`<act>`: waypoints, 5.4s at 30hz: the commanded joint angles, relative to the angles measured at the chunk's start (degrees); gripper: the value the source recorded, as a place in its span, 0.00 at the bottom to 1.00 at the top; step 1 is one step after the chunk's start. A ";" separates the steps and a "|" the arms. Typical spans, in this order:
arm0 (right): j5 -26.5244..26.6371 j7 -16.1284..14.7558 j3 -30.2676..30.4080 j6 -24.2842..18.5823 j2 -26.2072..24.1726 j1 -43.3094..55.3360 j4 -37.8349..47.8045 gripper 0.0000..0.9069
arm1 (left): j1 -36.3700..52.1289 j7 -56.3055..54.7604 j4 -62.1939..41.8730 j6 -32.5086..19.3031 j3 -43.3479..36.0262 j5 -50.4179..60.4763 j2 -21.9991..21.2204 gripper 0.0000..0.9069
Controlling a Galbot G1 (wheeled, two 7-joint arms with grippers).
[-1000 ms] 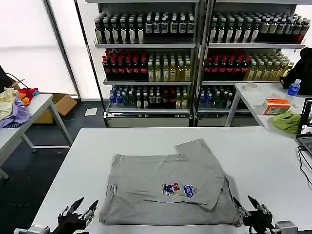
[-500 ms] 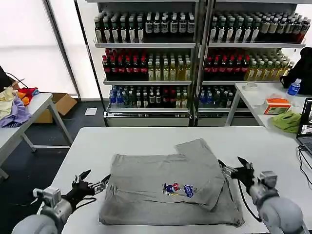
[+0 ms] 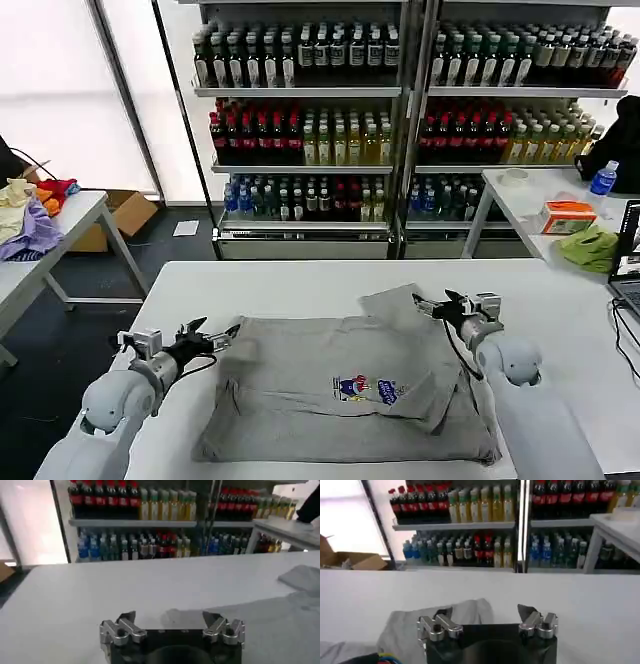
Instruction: Fold and organize the clothes.
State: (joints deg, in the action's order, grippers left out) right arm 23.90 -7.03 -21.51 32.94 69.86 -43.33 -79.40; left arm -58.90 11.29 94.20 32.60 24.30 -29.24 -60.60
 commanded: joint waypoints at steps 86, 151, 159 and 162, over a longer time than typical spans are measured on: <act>9.80 -2.80 -31.91 -10.07 -3.24 -53.14 -50.39 1.00 | -41.95 -7.67 36.22 -3.56 17.39 6.31 2.69 1.00; 13.11 -3.75 -31.94 -22.37 -0.99 -50.63 -41.30 1.00 | -37.38 -11.60 27.66 -13.24 34.81 4.51 -6.97 0.02; 13.71 -3.58 -31.67 -22.10 -2.06 -49.54 -40.86 1.00 | -35.73 -9.33 25.89 -10.78 42.92 5.73 2.00 0.02; 13.76 -3.58 -31.58 -21.79 -2.07 -49.04 -40.92 1.00 | -36.01 -11.01 31.07 -10.19 36.44 5.45 3.61 0.02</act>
State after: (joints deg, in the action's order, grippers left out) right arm 37.26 -10.69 -53.21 10.85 68.25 -93.08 -120.36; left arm -95.23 -1.48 120.85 21.01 55.61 -23.24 -64.60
